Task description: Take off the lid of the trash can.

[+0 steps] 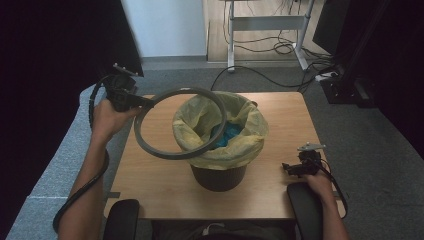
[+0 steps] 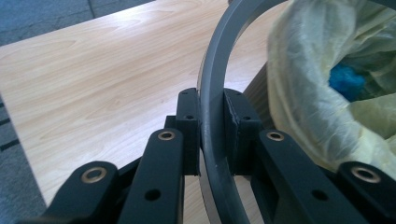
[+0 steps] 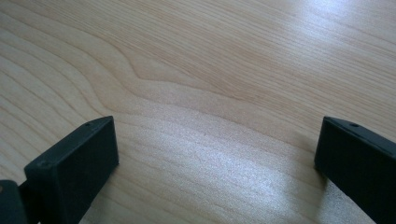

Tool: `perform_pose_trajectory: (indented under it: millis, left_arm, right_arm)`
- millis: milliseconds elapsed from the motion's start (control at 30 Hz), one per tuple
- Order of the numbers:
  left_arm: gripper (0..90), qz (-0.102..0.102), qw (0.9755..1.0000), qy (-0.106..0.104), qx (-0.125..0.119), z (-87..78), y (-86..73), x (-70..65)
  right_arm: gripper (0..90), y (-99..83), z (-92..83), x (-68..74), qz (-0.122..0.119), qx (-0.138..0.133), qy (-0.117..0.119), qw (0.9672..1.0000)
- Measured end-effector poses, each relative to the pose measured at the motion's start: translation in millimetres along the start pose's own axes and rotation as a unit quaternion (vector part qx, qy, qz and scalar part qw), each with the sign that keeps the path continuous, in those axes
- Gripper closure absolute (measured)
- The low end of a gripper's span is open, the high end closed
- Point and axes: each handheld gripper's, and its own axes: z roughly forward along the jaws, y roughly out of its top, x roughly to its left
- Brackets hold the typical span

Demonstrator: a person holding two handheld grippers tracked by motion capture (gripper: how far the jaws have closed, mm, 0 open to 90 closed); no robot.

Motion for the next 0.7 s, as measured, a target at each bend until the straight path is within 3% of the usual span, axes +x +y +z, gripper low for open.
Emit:
perform_pose_trajectory:
  millis: [700]
  left_arm:
    - [77.7, -0.048, 0.9986, 0.021, -0.008, -25.8, -30.5, 38.1]
  right_arm:
    - [0.0, 0.0, 0.0, 0.0, 0.000, 0.000, 0.000, 1.0000]
